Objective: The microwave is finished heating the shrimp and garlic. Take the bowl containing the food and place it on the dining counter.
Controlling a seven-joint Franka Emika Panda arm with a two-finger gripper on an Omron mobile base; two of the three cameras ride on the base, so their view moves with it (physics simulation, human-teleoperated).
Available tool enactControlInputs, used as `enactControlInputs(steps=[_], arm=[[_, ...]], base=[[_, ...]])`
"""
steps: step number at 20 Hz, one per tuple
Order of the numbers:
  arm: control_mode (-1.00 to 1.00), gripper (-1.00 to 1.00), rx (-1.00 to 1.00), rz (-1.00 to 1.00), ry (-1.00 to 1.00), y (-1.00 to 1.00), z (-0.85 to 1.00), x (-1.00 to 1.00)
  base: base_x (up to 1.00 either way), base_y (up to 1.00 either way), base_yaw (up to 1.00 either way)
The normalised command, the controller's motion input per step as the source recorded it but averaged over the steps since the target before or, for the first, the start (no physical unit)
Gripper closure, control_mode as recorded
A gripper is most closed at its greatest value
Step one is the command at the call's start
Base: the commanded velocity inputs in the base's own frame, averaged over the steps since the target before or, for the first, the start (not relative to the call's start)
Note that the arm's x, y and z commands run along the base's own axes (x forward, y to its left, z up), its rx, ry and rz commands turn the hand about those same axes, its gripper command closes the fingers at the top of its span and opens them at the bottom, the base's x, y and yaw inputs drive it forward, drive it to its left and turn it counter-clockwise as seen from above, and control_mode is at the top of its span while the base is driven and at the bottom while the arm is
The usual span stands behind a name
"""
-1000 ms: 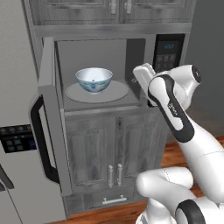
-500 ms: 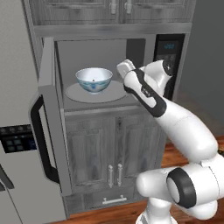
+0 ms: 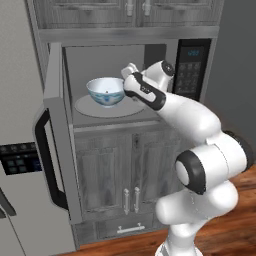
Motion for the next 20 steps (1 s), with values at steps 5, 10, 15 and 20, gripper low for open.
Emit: enactControlInputs(steps=[5, 10, 15, 20], arm=[[-1.0, -1.0, 0.0, -0.03, 0.07, 0.08, -0.16, 0.68], [-1.0, -1.0, -0.02, 0.0, 0.05, 0.11, -0.33, 0.57], [-1.0, -1.0, -0.03, 0.0, 0.03, 0.06, -0.33, 0.37], [-1.0, 1.0, -0.04, 0.0, 0.0, 0.02, -0.41, 0.28]], base=[[0.0, 0.0, 0.0], [0.0, 0.0, 0.0], [0.0, 0.0, 0.0], [0.0, 0.0, 0.0]])
